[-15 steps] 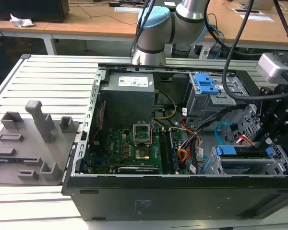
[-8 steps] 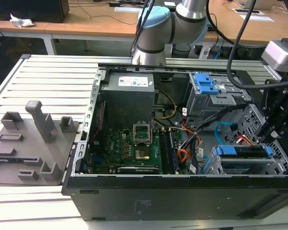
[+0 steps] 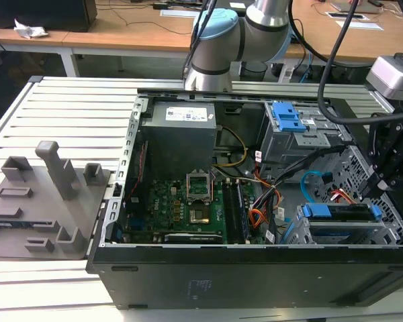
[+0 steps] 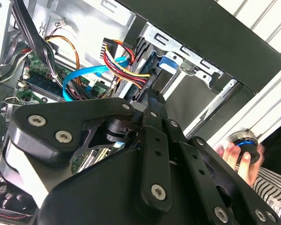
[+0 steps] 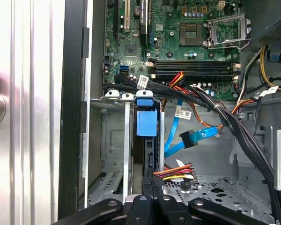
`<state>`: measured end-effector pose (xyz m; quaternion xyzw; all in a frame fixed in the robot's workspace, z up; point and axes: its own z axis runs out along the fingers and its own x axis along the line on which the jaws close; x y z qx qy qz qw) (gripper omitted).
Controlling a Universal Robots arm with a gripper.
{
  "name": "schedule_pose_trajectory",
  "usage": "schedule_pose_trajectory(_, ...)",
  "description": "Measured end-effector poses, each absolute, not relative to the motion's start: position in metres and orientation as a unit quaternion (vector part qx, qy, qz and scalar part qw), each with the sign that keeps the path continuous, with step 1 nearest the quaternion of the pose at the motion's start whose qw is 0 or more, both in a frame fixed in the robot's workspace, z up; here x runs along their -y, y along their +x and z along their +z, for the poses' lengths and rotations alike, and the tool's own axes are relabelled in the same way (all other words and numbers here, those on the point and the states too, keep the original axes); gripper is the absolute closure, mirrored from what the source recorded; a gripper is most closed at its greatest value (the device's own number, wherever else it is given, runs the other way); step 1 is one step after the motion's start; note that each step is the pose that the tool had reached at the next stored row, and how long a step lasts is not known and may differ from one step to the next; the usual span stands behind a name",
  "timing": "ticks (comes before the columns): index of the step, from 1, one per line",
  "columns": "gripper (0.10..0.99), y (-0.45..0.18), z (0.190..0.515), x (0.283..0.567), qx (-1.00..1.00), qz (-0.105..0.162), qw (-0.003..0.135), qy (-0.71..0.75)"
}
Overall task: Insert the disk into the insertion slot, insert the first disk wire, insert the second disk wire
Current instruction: 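Insert the first disk wire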
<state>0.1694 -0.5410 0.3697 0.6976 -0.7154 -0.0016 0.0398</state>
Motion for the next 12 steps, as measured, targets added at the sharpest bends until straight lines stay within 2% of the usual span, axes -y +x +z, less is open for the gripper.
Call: schedule_pose_trajectory(12, 0.98, 0.155, 0.362, 0.541, 0.715, -0.002, 0.04, 0.698)
